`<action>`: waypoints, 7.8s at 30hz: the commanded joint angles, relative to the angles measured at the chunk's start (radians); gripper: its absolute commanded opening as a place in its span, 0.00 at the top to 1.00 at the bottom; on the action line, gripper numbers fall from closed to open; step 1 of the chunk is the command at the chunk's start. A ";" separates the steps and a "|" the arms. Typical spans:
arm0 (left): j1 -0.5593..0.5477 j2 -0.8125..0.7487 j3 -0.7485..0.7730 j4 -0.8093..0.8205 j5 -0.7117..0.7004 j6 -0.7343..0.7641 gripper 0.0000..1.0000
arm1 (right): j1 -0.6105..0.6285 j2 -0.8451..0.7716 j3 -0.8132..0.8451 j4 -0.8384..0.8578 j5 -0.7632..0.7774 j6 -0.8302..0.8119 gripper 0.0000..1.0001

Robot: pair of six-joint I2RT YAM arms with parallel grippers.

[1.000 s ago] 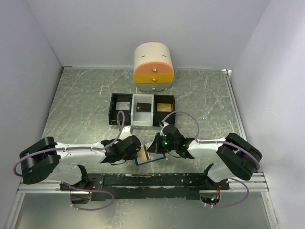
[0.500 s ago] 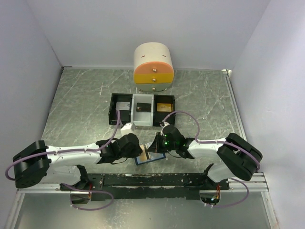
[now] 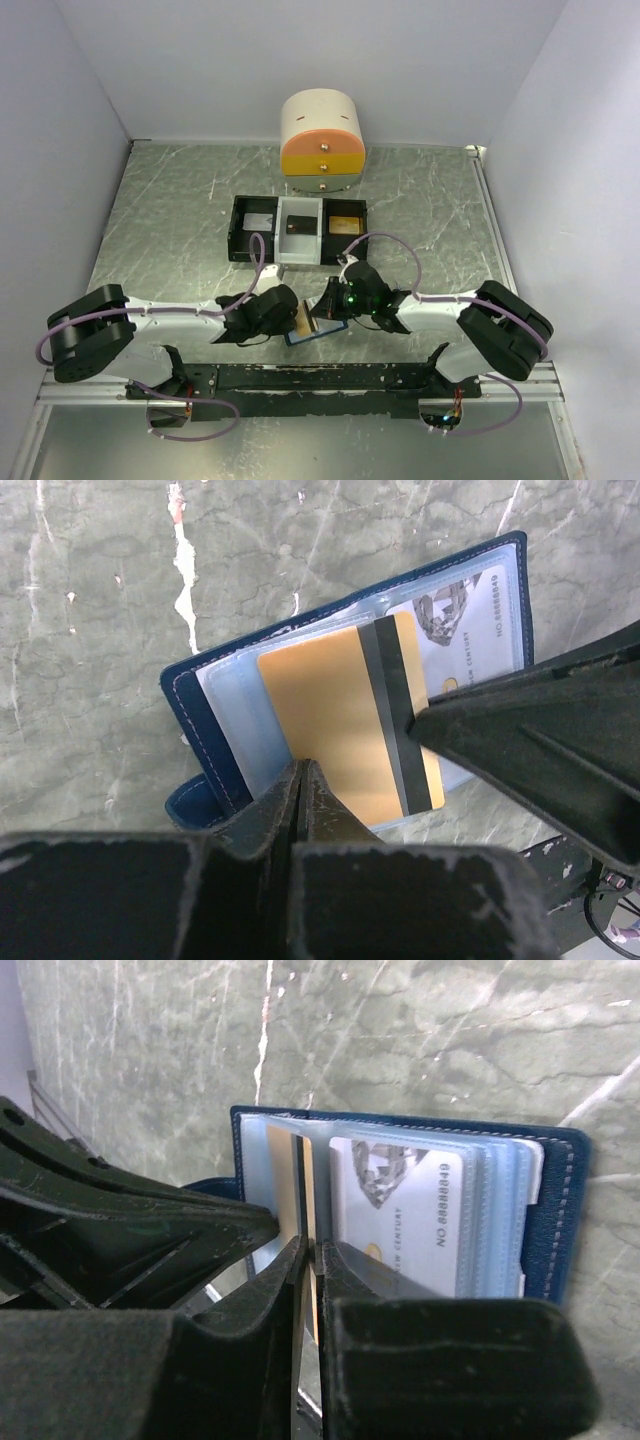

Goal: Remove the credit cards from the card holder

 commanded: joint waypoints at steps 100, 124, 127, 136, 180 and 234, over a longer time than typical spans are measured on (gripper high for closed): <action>-0.025 -0.008 -0.030 -0.160 -0.048 -0.049 0.93 | -0.042 -0.041 0.023 0.001 -0.063 -0.067 1.00; -0.023 -0.348 -0.016 -0.257 -0.093 0.095 0.31 | 0.081 -0.231 0.031 0.088 0.112 -0.348 1.00; 0.018 -0.401 -0.004 -0.298 -0.099 0.141 0.18 | 0.110 -0.243 0.024 0.108 0.171 -0.417 1.00; 0.227 -0.476 0.102 -0.434 -0.011 0.300 0.06 | 0.114 -0.392 0.038 0.050 0.345 -0.815 1.00; 0.519 -0.551 0.202 -0.627 0.084 0.308 0.07 | -0.391 0.157 0.567 -0.396 -0.094 -1.783 1.00; 0.519 -0.554 0.218 -0.713 0.046 0.276 0.07 | -0.363 0.495 0.665 -0.235 0.133 -2.057 0.92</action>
